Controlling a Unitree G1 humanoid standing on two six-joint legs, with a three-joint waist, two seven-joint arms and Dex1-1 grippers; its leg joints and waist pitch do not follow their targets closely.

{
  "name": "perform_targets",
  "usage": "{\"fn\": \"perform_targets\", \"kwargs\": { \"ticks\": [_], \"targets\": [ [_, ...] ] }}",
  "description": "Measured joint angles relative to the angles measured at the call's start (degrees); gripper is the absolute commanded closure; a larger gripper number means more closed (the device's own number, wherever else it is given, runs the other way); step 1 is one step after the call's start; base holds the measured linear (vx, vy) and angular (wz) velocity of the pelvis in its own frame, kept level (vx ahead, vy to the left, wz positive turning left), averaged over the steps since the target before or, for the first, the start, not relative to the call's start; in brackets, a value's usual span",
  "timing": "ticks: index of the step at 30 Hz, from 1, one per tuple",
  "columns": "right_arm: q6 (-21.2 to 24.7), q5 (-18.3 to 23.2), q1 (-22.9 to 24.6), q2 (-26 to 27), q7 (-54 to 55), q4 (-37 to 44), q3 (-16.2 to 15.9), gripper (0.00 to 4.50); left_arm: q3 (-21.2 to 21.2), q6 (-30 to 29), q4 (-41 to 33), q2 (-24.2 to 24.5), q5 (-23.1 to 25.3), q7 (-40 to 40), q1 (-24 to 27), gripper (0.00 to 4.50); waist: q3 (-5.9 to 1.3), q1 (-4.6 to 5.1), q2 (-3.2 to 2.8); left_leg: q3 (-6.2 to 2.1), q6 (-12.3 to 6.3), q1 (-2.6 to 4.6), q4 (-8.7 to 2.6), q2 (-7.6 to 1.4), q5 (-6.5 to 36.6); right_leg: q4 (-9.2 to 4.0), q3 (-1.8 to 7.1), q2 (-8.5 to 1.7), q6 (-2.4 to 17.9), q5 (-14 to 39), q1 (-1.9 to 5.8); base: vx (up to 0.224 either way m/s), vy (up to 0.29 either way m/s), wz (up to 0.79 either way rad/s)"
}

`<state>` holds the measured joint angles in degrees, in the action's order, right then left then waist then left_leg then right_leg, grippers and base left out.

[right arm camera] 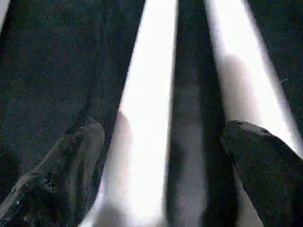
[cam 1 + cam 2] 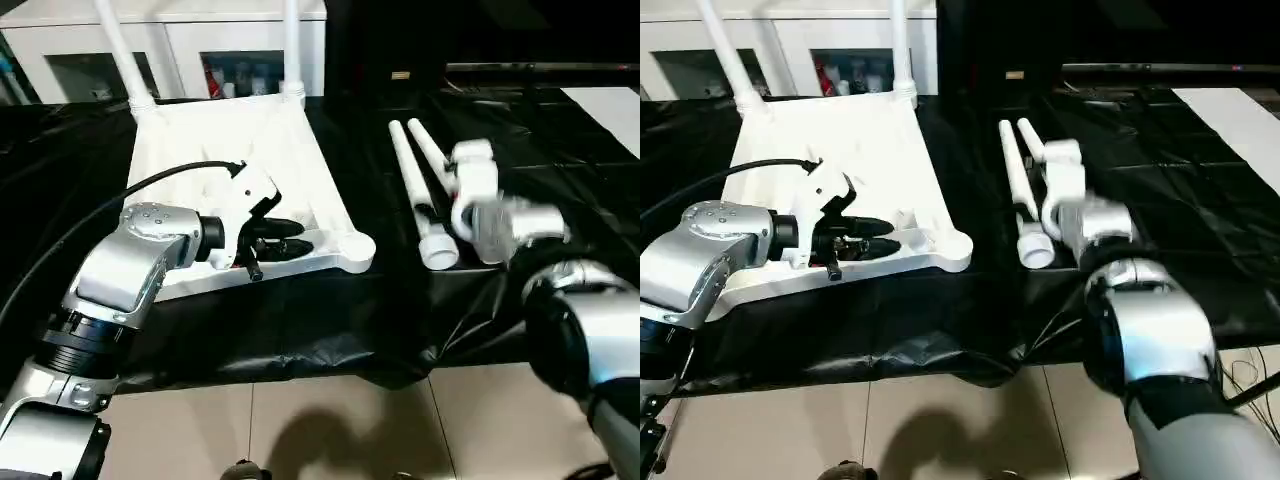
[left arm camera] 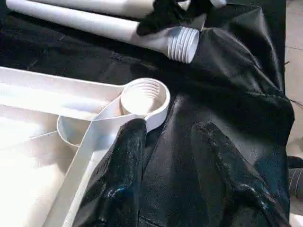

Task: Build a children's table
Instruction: Pick table leg

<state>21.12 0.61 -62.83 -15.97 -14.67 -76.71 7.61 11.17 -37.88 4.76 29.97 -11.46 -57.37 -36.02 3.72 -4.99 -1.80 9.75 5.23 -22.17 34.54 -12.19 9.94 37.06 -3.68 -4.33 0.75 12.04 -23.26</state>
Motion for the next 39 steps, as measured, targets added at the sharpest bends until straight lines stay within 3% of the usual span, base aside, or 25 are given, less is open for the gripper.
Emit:
{"fn": "perform_targets", "kwargs": {
  "ticks": [8, 16, 27, 30, 32, 36, 37, 39],
  "targets": [
    [2.6, 2.1, 0.1, 0.7, -1.7, -0.5, 2.2, 0.1, 0.0, -1.7, -1.9, 1.4, -0.1, -0.8, 0.0, 2.72, 0.01, -0.74, -0.02, 0.01, -0.01, -0.03, 0.02, 0.0, 0.0, -0.01, -0.02, -0.02, 0.0, 0.0, 0.0, 0.0, 0.0, 0.0],
    [7.4, 1.5, 0.1, 0.8, -3.4, -1.4, 2.0, 0.9, 1.2, -4.1, -3.5, 2.4, -1.3, -2.1, 0.4, 2.72, 0.0, -1.19, 0.01, 0.01, -0.01, -0.02, 0.02, -0.01, 0.0, 0.0, -0.02, -0.03, 0.0, 0.0, 0.0, 0.0, 0.0, 0.0],
    [8.7, 1.2, 0.5, 0.8, -3.7, -1.4, 2.8, 1.67, 2.8, -9.4, -4.7, 4.5, -2.4, -3.6, 0.7, 2.72, 0.0, -1.42, 0.0, 0.0, 0.0, -0.01, 0.02, -0.01, 0.0, 0.01, -0.02, -0.02, 0.0, 0.0, 0.0, 0.0, 0.0, 0.0],
    [8.5, 2.4, 0.8, 0.7, -2.5, -1.4, 5.0, 1.75, 2.3, -6.9, -4.1, 2.0, -2.0, -1.3, 0.6, 2.72, 0.0, -1.49, -0.11, 0.0, 0.0, -0.02, 0.05, 0.0, 0.0, 0.01, -0.02, -0.04, 0.0, 0.0, 0.03, 0.0, 0.0, 0.0],
    [8.1, 3.4, 0.9, 0.8, -2.5, -1.4, 5.7, 1.76, 1.8, -3.8, -2.2, -0.9, -0.5, 2.9, 0.6, 2.43, 0.01, -1.39, -0.19, -0.01, 0.0, -0.02, 0.08, 0.01, 0.0, 0.02, -0.01, -0.04, 0.0, 0.0, 0.03, 0.0, 0.0, 0.0],
    [6.7, 3.5, 1.1, 0.9, -3.1, -1.3, 5.9, 1.77, -3.1, 2.5, 0.8, -7.0, 1.1, 12.8, 0.6, 2.22, 0.01, -1.18, -0.21, -0.05, 0.0, -0.05, 0.09, 0.0, 0.0, 0.02, -0.05, -0.03, 0.0, 0.0, 0.03, 0.0, 0.0, 0.0],
    [5.2, 3.6, 1.6, 0.9, -3.2, -1.0, 6.0, 1.78, -5.3, 3.4, 1.1, -9.6, 0.5, 15.6, 0.6, 1.95, 0.0, -1.12, -0.22, -0.05, -0.01, -0.06, 0.11, 0.0, 0.0, 0.01, -0.04, -0.03, 0.0, 0.0, 0.03, 0.0, 0.0, 0.0],
    [2.4, 4.1, 2.0, 1.6, -3.2, -0.5, 6.4, 1.78, -7.6, 4.1, 1.6, -12.9, -1.1, 18.6, 0.6, 1.89, 0.01, -0.88, -0.27, -0.04, -0.02, -0.11, 0.16, 0.0, 0.0, 0.0, -0.04, -0.03, 0.0, 0.0, 0.0, 0.0, 0.0, 0.0]
  ]
}}
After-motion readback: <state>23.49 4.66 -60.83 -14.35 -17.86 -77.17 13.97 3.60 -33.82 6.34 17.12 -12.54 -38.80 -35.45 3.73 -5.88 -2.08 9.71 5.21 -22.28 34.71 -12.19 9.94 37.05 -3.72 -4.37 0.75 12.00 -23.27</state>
